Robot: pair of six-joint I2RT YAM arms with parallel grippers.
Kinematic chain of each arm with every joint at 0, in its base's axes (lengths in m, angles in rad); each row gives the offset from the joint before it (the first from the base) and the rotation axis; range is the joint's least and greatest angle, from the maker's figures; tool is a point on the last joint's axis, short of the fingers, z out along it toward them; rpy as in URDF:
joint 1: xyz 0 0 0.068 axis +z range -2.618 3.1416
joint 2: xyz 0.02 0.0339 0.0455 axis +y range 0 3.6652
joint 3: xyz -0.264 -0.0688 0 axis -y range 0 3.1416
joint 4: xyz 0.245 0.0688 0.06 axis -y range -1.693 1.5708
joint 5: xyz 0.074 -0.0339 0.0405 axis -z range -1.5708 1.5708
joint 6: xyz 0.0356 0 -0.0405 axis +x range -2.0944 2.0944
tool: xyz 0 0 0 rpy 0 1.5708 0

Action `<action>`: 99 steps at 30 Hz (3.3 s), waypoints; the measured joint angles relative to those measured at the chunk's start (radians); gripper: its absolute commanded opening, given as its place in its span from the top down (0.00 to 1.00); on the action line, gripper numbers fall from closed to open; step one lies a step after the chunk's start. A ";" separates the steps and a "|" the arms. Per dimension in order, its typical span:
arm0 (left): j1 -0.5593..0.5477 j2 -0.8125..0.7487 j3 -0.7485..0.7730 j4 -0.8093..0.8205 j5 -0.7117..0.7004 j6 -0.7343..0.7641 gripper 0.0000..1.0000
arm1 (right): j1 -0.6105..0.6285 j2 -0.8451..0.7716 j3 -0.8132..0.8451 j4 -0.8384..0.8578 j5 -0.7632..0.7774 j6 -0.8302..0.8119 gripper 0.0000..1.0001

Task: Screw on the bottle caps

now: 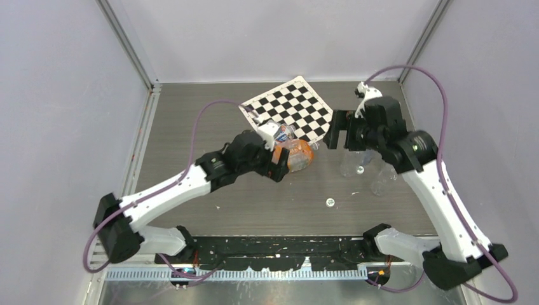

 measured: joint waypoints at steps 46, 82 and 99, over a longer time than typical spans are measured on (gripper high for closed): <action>-0.269 0.792 0.572 -0.087 -0.702 0.600 1.00 | 0.000 -0.020 0.199 -0.297 0.281 -0.066 0.00; -0.205 -0.631 -0.635 0.370 -0.121 0.200 1.00 | 0.293 0.052 -0.629 0.108 0.253 0.504 0.24; -0.205 -0.622 -0.604 0.355 -0.027 0.288 1.00 | 0.224 0.246 -0.710 0.277 0.233 0.562 0.40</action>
